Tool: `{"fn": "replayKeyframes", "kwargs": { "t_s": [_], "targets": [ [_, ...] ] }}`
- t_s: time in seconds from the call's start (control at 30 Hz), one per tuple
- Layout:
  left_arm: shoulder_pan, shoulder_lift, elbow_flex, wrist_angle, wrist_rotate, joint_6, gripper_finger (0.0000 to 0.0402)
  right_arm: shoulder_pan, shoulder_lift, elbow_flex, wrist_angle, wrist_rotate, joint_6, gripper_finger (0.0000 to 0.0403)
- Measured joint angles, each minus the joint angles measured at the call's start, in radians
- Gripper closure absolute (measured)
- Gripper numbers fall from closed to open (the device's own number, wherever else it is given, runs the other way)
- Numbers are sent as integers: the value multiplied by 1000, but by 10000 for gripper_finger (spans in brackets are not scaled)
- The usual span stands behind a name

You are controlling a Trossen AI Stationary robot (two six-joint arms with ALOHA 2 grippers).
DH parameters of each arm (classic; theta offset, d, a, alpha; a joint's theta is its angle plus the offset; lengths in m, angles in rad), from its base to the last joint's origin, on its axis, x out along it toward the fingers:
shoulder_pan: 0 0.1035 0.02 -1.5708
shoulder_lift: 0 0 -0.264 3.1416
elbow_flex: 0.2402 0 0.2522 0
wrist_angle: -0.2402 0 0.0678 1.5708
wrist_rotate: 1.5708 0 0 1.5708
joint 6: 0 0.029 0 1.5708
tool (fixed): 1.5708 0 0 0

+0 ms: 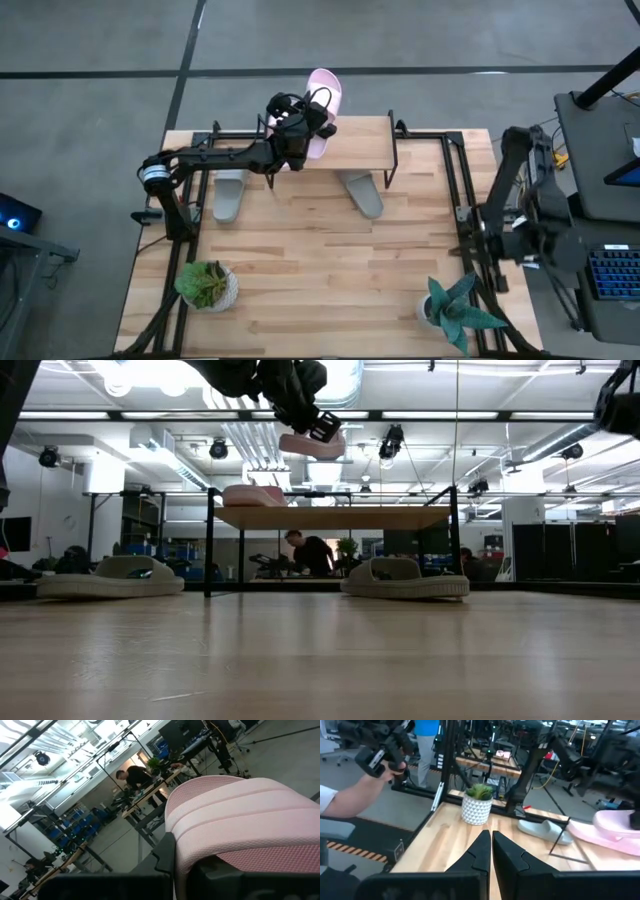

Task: Pick and place slides into the shelf
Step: Put the pink slides on the shelf

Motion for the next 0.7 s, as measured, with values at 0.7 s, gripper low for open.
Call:
{"fn": "replayKeyframes", "kwargs": {
  "t_s": [0.7],
  "targets": [
    [0, 0, -4, -16, 23, 1, 401, -602, 219, -4, 458, -382, -331, 394]
  ]
}}
